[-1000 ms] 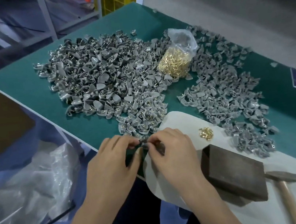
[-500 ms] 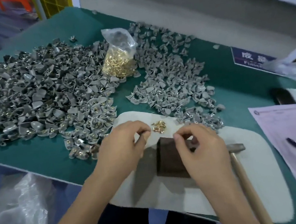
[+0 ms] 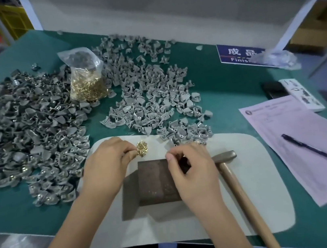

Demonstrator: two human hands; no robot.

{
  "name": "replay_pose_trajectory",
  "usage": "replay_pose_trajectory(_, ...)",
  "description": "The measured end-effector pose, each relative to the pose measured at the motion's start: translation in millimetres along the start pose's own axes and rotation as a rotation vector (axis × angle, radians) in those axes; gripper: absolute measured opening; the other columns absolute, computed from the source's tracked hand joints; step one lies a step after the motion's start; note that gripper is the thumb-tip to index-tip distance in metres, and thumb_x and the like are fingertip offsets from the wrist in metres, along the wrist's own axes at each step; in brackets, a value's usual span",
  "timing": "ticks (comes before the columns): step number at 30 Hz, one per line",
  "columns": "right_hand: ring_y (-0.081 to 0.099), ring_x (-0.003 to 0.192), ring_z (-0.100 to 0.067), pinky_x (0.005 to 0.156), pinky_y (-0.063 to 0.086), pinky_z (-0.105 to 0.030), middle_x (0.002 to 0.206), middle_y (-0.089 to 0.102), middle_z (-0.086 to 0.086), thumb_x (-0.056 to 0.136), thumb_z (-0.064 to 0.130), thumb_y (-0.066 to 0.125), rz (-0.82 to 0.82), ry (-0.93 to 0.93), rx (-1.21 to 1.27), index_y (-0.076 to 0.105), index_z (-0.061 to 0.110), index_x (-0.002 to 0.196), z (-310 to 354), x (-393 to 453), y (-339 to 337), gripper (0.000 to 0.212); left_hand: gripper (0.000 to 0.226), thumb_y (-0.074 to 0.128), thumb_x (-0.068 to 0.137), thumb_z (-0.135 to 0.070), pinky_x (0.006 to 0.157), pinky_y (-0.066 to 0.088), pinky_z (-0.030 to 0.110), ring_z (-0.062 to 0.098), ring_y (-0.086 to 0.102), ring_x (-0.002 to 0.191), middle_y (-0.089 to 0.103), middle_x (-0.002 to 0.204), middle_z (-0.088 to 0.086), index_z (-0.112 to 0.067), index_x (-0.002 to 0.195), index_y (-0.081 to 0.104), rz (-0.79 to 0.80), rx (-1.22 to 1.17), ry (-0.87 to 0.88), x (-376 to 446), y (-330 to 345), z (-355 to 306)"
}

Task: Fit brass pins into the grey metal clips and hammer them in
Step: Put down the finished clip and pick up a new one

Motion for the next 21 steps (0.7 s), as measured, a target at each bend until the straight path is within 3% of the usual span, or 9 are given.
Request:
replay_pose_trajectory(3,0.058,0.098,-0.013,0.086,0.048,-0.032,0.095,0.064,0.013,0.095,0.025,0.065,-0.045,-0.008,0.045,0.071,0.023,0.101,-2.1,-1.9,-0.1,0.010,0.010,0.062,0.096,-0.039,0.068,0.038,0.031,0.001,0.051,0.083,0.060,0.091,-0.015,-0.036,0.090,0.070,-0.088,-0.101,-0.012,-5.4,-1.6,-5.3)
replay_pose_trajectory(5,0.061,0.099,-0.010,0.087,0.050,-0.032,0.096,0.065,0.016,0.094,0.027,0.068,-0.091,-0.013,0.116,0.071,0.025,0.108,-2.4,-3.6,-2.1,0.014,0.012,0.064,0.095,-0.037,0.066,0.039,0.029,-0.003,0.053,0.074,0.065,0.089,-0.020,-0.038,0.083,0.068,-0.070,-0.359,-0.013,-7.3,-0.7,-17.4)
replay_pose_trajectory(7,0.064,0.101,-0.011,0.087,0.051,-0.032,0.100,0.066,0.016,0.093,0.027,0.072,-0.120,-0.043,0.183,0.071,0.026,0.111,-0.6,-5.3,-4.5,0.018,0.011,0.067,0.093,-0.039,0.066,0.043,0.029,-0.005,0.057,0.074,0.067,0.091,-0.025,-0.041,0.082,0.069,-0.031,-0.472,0.037,-9.9,-2.0,-36.3)
replay_pose_trajectory(10,0.066,0.102,-0.011,0.088,0.050,-0.025,0.102,0.069,0.017,0.092,0.021,0.072,-0.167,-0.049,0.258,0.073,0.023,0.106,-0.6,-6.2,-8.2,0.014,0.008,0.063,0.092,-0.054,0.073,0.049,0.030,-0.004,0.061,0.089,0.066,0.095,-0.030,-0.048,0.089,0.068,-0.015,-0.368,0.124,-14.5,-4.7,-59.8)
replay_pose_trajectory(15,0.069,0.091,-0.009,0.078,0.045,-0.011,0.093,0.074,0.014,0.091,0.019,0.073,-0.249,0.123,0.383,0.076,0.030,0.095,-9.2,-12.3,-17.6,0.012,0.011,0.063,0.090,-0.055,0.074,0.052,0.034,-0.003,0.063,0.086,0.068,0.089,-0.033,-0.048,0.089,0.072,0.081,-0.394,0.137,-4.7,-0.5,-75.7)
replay_pose_trajectory(17,0.068,0.085,-0.007,0.076,0.045,-0.011,0.090,0.073,0.014,0.091,0.024,0.072,-0.276,0.202,0.398,0.074,0.031,0.092,-18.6,-14.9,-22.4,0.007,0.012,0.064,0.090,-0.054,0.071,0.050,0.031,-0.004,0.061,0.084,0.068,0.090,-0.033,-0.047,0.091,0.073,0.100,-0.367,0.157,0.8,1.2,-79.9)
replay_pose_trajectory(21,0.058,0.069,-0.006,0.067,0.047,-0.018,0.078,0.065,0.015,0.090,0.038,0.062,-0.337,0.273,0.393,0.065,0.033,0.088,-35.2,-15.1,-35.1,0.006,0.010,0.061,0.094,-0.049,0.057,0.035,0.019,0.000,0.052,0.075,0.068,0.092,-0.030,-0.045,0.098,0.069,0.076,-0.038,0.184,21.7,5.6,-78.8)
Point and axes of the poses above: each hand's wrist, its own x-axis towards the middle knuckle, its own y-axis out of the palm, z = x × y, the point moved 4 cm from there along x, towards the middle knuckle
